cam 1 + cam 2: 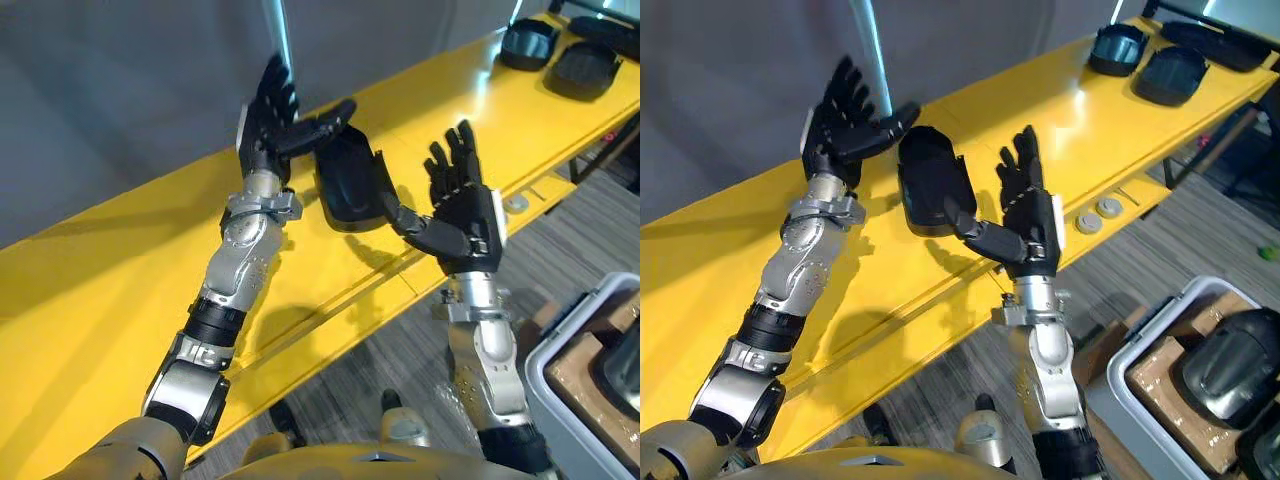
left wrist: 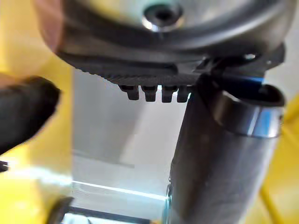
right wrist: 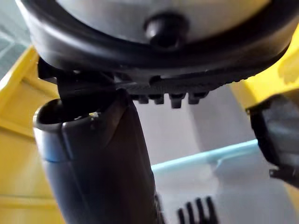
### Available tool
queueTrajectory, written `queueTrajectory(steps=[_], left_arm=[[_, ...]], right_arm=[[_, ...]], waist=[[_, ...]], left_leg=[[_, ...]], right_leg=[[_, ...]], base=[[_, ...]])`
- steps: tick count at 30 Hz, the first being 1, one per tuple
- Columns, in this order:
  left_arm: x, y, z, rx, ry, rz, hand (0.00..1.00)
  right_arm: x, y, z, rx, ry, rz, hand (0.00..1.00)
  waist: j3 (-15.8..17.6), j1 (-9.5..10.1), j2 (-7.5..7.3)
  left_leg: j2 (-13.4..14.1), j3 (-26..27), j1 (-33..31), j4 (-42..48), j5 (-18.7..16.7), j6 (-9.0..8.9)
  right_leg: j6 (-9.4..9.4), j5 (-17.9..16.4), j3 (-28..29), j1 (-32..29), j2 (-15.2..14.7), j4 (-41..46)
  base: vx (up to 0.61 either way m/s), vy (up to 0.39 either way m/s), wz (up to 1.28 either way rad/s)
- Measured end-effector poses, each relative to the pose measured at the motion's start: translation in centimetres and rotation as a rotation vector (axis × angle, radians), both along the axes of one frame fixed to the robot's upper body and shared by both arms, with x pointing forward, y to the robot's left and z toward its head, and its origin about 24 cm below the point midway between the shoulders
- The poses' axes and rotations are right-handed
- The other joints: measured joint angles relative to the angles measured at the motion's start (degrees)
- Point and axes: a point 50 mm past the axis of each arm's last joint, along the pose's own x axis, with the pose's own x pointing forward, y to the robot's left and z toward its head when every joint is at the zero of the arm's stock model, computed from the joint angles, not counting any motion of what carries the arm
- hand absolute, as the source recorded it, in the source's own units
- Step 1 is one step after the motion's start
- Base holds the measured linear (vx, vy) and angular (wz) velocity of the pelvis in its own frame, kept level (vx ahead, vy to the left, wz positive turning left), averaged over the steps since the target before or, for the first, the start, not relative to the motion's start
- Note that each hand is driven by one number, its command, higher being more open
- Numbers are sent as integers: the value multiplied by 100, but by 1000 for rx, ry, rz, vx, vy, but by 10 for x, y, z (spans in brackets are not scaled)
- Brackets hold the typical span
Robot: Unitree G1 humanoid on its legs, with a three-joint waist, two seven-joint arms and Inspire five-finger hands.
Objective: Walk over and take three plastic housings, then place them on the shelf
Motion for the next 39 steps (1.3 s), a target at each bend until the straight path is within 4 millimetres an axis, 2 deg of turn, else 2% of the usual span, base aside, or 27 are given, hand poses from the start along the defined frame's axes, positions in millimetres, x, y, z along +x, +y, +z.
queueTrajectory(steps=[2,4,7,9,12,16,19,21,23,24,25,31,34,39], left_arm=[[-9,4,16,-24,-88,-3,100],[-14,12,21,-35,-124,16,100],[-28,36,21,-61,-165,76,100],[-48,57,7,-67,-160,127,100],[-72,71,-18,-67,-102,167,100],[-97,76,-67,-112,82,193,100],[-104,74,-82,-152,151,176,100],[-106,71,-85,-153,149,146,100],[-109,70,-88,-149,155,139,100],[-109,70,-89,-149,150,135,100],[-112,69,-92,-149,153,130,100],[-122,70,-105,-158,210,135,100],[-130,73,-110,-183,223,154,100],[-130,66,-111,-191,222,114,100]], right_arm=[[6,7,-1,-19,15,46,100],[11,14,-2,-40,32,87,100],[18,26,-1,-70,42,144,100],[19,32,-2,-81,66,175,100],[19,40,-8,-85,115,200,100],[20,53,-25,-61,219,214,100],[19,58,-35,-67,280,218,100],[19,58,-36,-66,288,205,100],[19,57,-36,-62,292,192,100],[18,55,-36,-57,293,178,100],[16,51,-37,-45,299,154,100],[-9,31,-25,-11,250,52,100],[-24,24,-30,2,276,26,100],[-32,12,-41,5,331,-31,100]], waist=[[-101,122,61],[-200,214,90],[-228,327,98],[-241,487,87],[-316,641,39],[-333,871,-27],[-311,951,-35],[-277,962,-30],[-229,951,-66],[-147,963,-143],[-52,958,-104],[41,908,-79],[64,800,-78],[81,693,-80]], left_leg=[[-22,-95,-1,-6,15,1],[-19,-155,-31,-8,39,-2],[-20,-373,-37,-18,58,-51],[-23,-512,-55,-15,73,-71],[-48,-703,-169,0,105,-82],[-120,-922,-269,5,156,-60],[-182,-998,-315,2,156,-62],[-213,-1099,-490,-11,150,-64],[-237,-1085,-627,-21,20,-244],[-332,-1088,-700,204,15,-235],[-301,-1155,-777,418,-67,-49],[-408,-1004,-712,18,-21,-60],[-338,-845,-619,42,9,-56],[-279,-717,-595,55,10,-36]], right_leg=[[-3,-2,-108,67,-18,-26],[-14,-8,-172,79,-13,-62],[-96,-62,-392,212,-3,-84],[-137,-92,-538,286,1,-84],[-142,-108,-732,293,-4,-82],[-145,-175,-953,294,-58,16],[-119,-284,-999,201,-142,227],[-120,-322,-1056,11,-179,365],[-130,-327,-1048,-157,-274,412],[-122,-325,-1042,-195,-385,410],[-64,-286,-995,-217,-335,431],[-92,-266,-817,-463,-405,478],[-95,-282,-680,-477,-363,507],[-64,-260,-529,-541,-268,482]], base=[[-8,13,22],[-12,2,20],[-15,-8,35],[4,-8,29],[19,-3,34],[7,10,29],[-36,35,19],[-69,36,21],[-62,48,5],[-10,40,-13],[-1,31,-14],[34,10,-11],[74,-51,-28],[68,-44,-18]])
